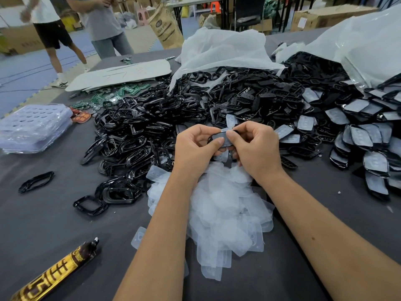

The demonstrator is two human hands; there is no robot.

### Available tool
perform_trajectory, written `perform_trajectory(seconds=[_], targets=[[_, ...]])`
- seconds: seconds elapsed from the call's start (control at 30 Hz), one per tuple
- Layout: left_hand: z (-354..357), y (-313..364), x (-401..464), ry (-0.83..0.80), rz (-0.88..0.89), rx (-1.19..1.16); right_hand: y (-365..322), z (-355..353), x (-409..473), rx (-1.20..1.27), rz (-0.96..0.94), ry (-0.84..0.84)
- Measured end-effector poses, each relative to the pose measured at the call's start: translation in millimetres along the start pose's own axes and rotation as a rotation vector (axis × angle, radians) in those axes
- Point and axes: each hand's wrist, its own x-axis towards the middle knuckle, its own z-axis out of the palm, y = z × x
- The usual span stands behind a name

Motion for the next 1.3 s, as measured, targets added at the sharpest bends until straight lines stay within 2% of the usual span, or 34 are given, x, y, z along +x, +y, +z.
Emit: perform_trajectory(seconds=[0.17, 0.3, 0.5, 0.63, 0.83, 0.97, 1.1, 1.2, 1.3], targets=[[-1.8, 0.5, 0.7, -0.006, -0.058, -0.032, -1.5, -0.1, -0.5, -0.012, -0.021, -0.010], [-3.4, 1.8, 0.8, 0.014, -0.120, -0.132, -3.5, -3.4, -0.7, 0.078, -0.026, -0.083], [-7.3, 4.9, 1.6, 0.076, -0.187, -0.257, -13.9, -2.3, -5.9, -0.056, -0.316, -0.110], [-14.7, 7.9, 4.6, 0.126, -0.264, -0.416, -15.8, -3.0, -5.6, -0.002, -0.236, -0.289], [-15.3, 13.2, 4.6, -0.001, -0.312, -0.537, -8.8, -3.9, -1.7, 0.017, -0.260, -0.179], [-10.9, 8.6, 3.5, -0.045, -0.254, -0.426, -5.2, -5.7, 1.7, 0.205, -0.087, -0.143], [-7.7, 6.8, 1.0, -0.065, -0.178, -0.340, -1.6, -13.1, 6.7, 0.445, 0.105, -0.248], [-6.4, 7.3, 1.4, -0.062, -0.142, -0.332, -2.4, -15.3, 7.1, 0.570, 0.171, -0.360], [-3.1, 5.6, 2.5, -0.039, -0.133, -0.309, -0.9, -13.5, 8.7, 0.619, 0.204, -0.355]])
